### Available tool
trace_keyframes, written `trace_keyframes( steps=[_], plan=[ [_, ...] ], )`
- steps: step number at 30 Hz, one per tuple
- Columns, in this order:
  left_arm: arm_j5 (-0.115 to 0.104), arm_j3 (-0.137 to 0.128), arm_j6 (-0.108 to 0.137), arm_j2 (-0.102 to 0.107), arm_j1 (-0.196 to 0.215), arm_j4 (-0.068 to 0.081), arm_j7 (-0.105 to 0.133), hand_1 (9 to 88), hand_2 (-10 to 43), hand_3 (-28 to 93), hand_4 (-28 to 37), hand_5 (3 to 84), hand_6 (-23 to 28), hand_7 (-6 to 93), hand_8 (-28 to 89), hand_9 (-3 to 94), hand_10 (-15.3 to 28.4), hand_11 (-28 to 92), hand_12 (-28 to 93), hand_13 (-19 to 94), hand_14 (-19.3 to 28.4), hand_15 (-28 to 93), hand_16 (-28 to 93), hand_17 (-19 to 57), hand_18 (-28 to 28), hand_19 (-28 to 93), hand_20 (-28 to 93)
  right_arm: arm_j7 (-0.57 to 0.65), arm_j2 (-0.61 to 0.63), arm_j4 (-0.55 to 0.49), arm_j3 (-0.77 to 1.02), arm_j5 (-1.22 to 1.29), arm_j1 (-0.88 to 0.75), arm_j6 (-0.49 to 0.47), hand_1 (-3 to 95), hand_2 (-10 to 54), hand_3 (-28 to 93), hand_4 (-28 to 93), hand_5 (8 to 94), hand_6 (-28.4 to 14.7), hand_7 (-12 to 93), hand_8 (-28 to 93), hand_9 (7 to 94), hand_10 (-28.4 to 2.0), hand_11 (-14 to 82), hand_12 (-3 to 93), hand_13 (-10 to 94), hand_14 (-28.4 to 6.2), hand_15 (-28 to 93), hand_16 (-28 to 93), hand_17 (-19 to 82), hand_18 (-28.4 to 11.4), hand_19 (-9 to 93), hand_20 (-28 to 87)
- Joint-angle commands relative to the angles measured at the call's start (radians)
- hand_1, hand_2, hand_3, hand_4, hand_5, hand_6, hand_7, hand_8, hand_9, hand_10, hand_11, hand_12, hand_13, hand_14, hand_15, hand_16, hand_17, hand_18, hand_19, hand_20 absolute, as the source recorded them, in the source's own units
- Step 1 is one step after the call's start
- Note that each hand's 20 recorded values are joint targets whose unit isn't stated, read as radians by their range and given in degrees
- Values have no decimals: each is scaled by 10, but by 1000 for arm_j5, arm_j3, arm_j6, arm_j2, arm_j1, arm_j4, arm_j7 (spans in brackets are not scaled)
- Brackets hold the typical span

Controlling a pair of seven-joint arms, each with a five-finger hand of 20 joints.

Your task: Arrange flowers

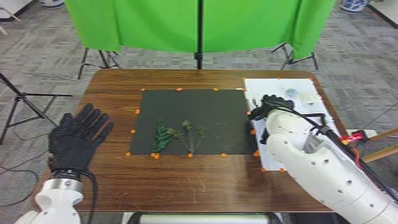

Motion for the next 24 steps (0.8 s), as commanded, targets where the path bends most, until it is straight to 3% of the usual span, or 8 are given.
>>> trace_keyframes(
  steps=[1, 3, 5, 7, 11, 17, 24],
  plan=[
    [-4, 11, -10, -17, 11, 8, -24, 306, 132, 733, -283, 487, 69, 213, -105, 425, 146, 286, 134, 332, 140, 436, -61, -30, 141, 337, 137, -32, -9, 49, -24, -51, -14, 22, 404, -95, 753, -260, 611, -95, 156, -76, 567, -239, 175, 183, 366, -240, 521, 117, 168, -277, 680, 176],
    [-4, 9, -12, -18, 13, 7, -26, 306, 132, 733, -283, 487, 69, 212, -105, 425, 146, 286, 135, 332, 140, 436, -62, -30, 141, 337, 136, -40, -10, 64, -41, -80, -17, 35, 477, -95, 774, -275, 631, -69, 210, -85, 618, -213, 192, 185, 444, -208, 516, 134, 200, -272, 695, 183],
    [-2, 9, -15, -18, 8, 11, -29, 306, 132, 733, -283, 487, 69, 211, -105, 425, 147, 286, 135, 331, 141, 436, -62, -30, 141, 337, 137, -61, 3, 69, -59, -114, -27, 80, 538, -95, 741, -280, 650, -57, 231, 38, 666, -188, 206, 206, 495, -186, 512, 165, 215, -266, 696, 194],
    [0, 6, -19, -20, 12, 10, -33, 305, 132, 734, -283, 487, 69, 211, -105, 425, 146, 285, 134, 331, 141, 436, -61, -30, 141, 337, 137, -96, 13, 73, -73, -174, -40, 116, 577, -95, 705, -282, 667, -47, 251, 91, 705, -165, 183, 271, 526, -166, 503, 220, 224, -262, 695, 203],
    [-3, 6, -18, -21, 12, 10, -38, 305, 132, 734, -283, 486, 69, 210, -104, 424, 147, 285, 135, 331, 140, 435, -62, -30, 140, 337, 137, -114, 18, 73, -75, -194, -53, 129, 631, -95, 671, -281, 718, -12, 336, 131, 807, -113, 124, 416, 602, -92, 468, 379, 248, -246, 693, 223],
    [-7, 4, -21, -26, 17, 12, -40, 305, 131, 734, -283, 484, 70, 208, -103, 423, 148, 283, 134, 330, 141, 436, -61, -30, 140, 339, 137, -136, 29, 73, -83, -231, -63, 195, 641, -95, 677, -282, 746, -3, 368, 143, 833, -109, 134, 448, 627, -85, 460, 413, 249, -242, 686, 229],
    [-9, 0, -21, -25, 32, 7, -30, 305, 130, 734, -283, 484, 70, 206, -103, 423, 147, 283, 135, 330, 141, 435, -61, -31, 141, 339, 136, -114, 73, 19, -85, -263, -50, 342, 638, -95, 696, -282, 757, -6, 362, 160, 841, -111, 132, 457, 636, -88, 456, 424, 249, -241, 677, 231]
  ],
)
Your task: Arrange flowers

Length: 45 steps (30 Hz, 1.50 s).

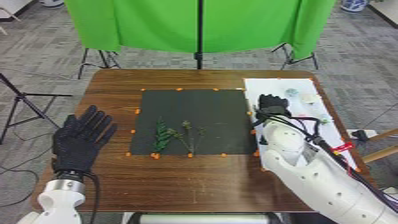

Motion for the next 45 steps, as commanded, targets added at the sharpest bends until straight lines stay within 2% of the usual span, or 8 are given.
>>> trace_keyframes(
  steps=[1, 5, 16, 19, 23, 30, 41, 45],
  plan=[
    [-7, -1, -9, -9, 29, 7, -1, 305, 130, 734, -283, 484, 70, 206, -102, 423, 147, 284, 135, 330, 141, 435, -61, -31, 141, 339, 136, 16, 55, -52, -5, -45, -18, 151, 638, -95, 698, -282, 757, -6, 361, 161, 842, -112, 132, 457, 636, -89, 456, 423, 249, -241, 677, 231],
    [-9, -4, -7, -7, 35, 6, 0, 305, 129, 734, -283, 484, 70, 206, -102, 422, 148, 283, 135, 330, 141, 436, -60, -31, 141, 339, 136, 30, 83, -118, -13, -66, -10, 218, 636, -95, 705, -282, 762, -8, 356, 168, 843, -112, 132, 457, 638, -92, 460, 421, 250, -242, 677, 232],
    [-5, -19, 2, 10, 33, 8, -9, 305, 128, 734, -283, 483, 69, 207, -103, 422, 148, 283, 135, 329, 141, 434, -61, -31, 141, 340, 136, 52, 40, -272, -20, -39, -53, 162, 633, -95, 711, -270, 775, -16, 330, 201, 846, -121, 134, 456, 637, -102, 472, 413, 248, -253, 683, 233],
    [-8, -9, 4, 6, 25, 14, -19, 305, 128, 734, -283, 483, 70, 206, -103, 422, 147, 282, 135, 330, 141, 434, -61, -32, 142, 341, 136, 45, 6, -298, -24, -59, -91, 171, 630, -95, 714, -263, 774, -14, 328, 207, 846, -123, 134, 455, 634, -104, 473, 409, 247, -256, 685, 233],
    [-6, 8, 1, 6, 6, 21, -35, 305, 129, 733, -283, 483, 69, 206, -103, 422, 147, 282, 134, 330, 141, 434, -61, -32, 142, 341, 135, 57, -54, -293, -39, -55, -117, 173, 629, -95, 713, -258, 772, -13, 327, 211, 846, -125, 134, 454, 634, -105, 475, 406, 246, -261, 689, 232],
    [-2, -1, 11, 13, 8, 15, -29, 306, 130, 732, -283, 483, 70, 204, -102, 422, 147, 284, 135, 330, 140, 434, -60, -32, 142, 341, 135, 85, -113, -296, -51, -74, -162, 167, 630, -95, 712, -256, 773, -14, 325, 215, 846, -126, 135, 453, 632, -108, 481, 401, 245, -265, 693, 230],
    [-9, 24, 27, 24, -9, 18, -26, 304, 130, 733, -283, 484, 70, 208, -103, 423, 147, 283, 134, 331, 140, 434, -60, -31, 141, 339, 135, 127, -197, -242, -66, -74, -160, 177, 637, -95, 700, -258, 758, -15, 330, 227, 836, -130, 140, 452, 622, -112, 497, 388, 242, -274, 713, 234],
    [-15, 17, 26, 28, -6, 17, -12, 311, 135, 725, -283, 484, 69, 210, -103, 424, 146, 285, 135, 331, 139, 435, -60, -31, 142, 340, 136, 126, -206, -233, -77, -85, -171, 178, 637, -95, 701, -260, 752, -15, 339, 217, 833, -130, 143, 448, 619, -115, 505, 380, 238, -276, 714, 233]
  ],
)
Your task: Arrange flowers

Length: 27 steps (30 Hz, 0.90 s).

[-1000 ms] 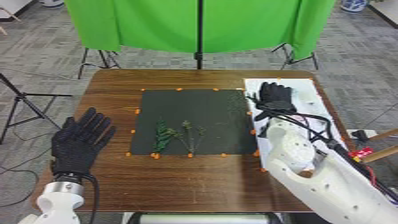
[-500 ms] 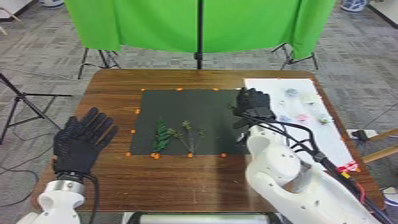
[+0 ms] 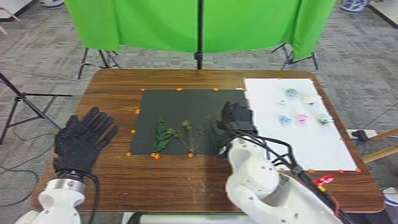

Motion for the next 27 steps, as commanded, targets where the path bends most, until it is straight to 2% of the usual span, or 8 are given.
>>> trace_keyframes(
  steps=[1, 7, 10, 12, 17, 19, 22, 27],
  plan=[
    [-15, 10, 11, 11, 2, 7, 14, 311, 135, 724, -283, 484, 68, 210, -103, 424, 146, 285, 135, 332, 139, 435, -61, -31, 141, 341, 136, 14, -40, 35, -17, -27, -13, 9, 636, -95, 701, -260, 751, -17, 339, 213, 833, -130, 143, 448, 618, -114, 506, 378, 236, -277, 714, 233],
    [-45, 8, 20, 3, 17, 1, 22, 311, 135, 727, -283, 485, 67, 213, -104, 425, 145, 287, 135, 335, 140, 438, -61, -30, 142, 341, 136, 29, -32, -15, -13, 63, -25, -67, 604, -95, 693, -257, 745, -51, 220, 149, 818, -140, 132, 429, 600, -132, 512, 351, 223, -283, 712, 222],
    [-45, 11, 19, 3, 14, 4, 25, 311, 134, 732, -283, 485, 67, 215, -105, 426, 145, 288, 135, 335, 140, 438, -62, -30, 142, 342, 137, 30, -29, -24, -11, 79, -25, -72, 574, -95, 695, -252, 725, -61, 186, 111, 800, -151, 143, 413, 591, -157, 530, 318, 215, -284, 708, 217],
    [-36, 11, -4, 4, 15, 7, 22, 311, 133, 735, -283, 486, 67, 215, -106, 426, 145, 288, 135, 336, 140, 438, -62, -30, 142, 342, 137, 30, -25, -25, -10, 72, -26, -60, 537, -95, 725, -252, 709, -67, 175, 82, 765, -172, 193, 364, 578, -176, 545, 283, 207, -284, 703, 212],
    [-41, 4, 4, -2, 23, 2, 34, 315, 134, 756, -282, 485, 67, 215, -107, 425, 145, 286, 134, 335, 140, 437, -63, -30, 142, 341, 137, 2, 12, -58, 2, 89, -26, -9, 460, -94, 750, -226, 695, -71, 171, 11, 718, -202, 279, 259, 559, -197, 579, 208, 197, -284, 699, 208],
    [-43, 1, 6, -3, 27, 0, 37, 315, 134, 754, -282, 485, 67, 214, -106, 425, 145, 286, 134, 335, 140, 436, -62, -30, 142, 341, 137, -16, 30, -75, 16, 105, -27, -11, 404, -43, 753, -208, 691, -74, 170, -57, 705, -211, 286, 242, 546, -205, 584, 202, 193, -284, 697, 206],
    [-42, 1, 2, -6, 24, 3, 33, 312, 135, 752, -283, 486, 68, 214, -106, 425, 145, 285, 134, 335, 141, 436, -62, -29, 142, 340, 137, -53, 66, -125, 65, 181, -42, -77, 343, 30, 748, -201, 680, -82, 170, -79, 668, -226, 277, 237, 500, -223, 590, 195, 174, -284, 686, 201],
    [-40, -6, 2, -5, 35, 1, 33, 308, 135, 747, -283, 486, 69, 213, -106, 425, 145, 284, 135, 335, 141, 436, -61, -29, 142, 340, 137, -53, 86, -188, 132, 298, -74, -235, 312, 60, 741, -194, 701, -69, 239, -72, 563, -262, 190, 201, 364, -262, 561, 136, 124, -283, 654, 185]
  ],
)
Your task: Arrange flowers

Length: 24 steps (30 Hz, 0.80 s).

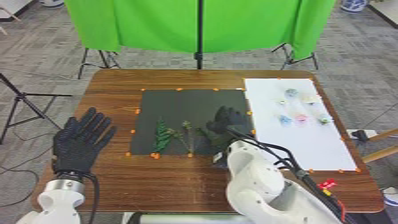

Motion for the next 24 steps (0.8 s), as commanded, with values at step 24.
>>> trace_keyframes(
  steps=[24],
  plan=[
    [16, 12, 29, -24, 18, 4, -38, 309, 156, 750, -283, 489, 68, 213, -106, 428, 146, 285, 134, 335, 141, 438, -62, -30, 141, 341, 139, 62, -22, 1, 69, 55, -88, -295, 297, 79, 715, -193, 680, -74, 116, -96, 523, -278, 163, 182, 298, -283, 544, 92, 107, -283, 659, 147]
  ],
)
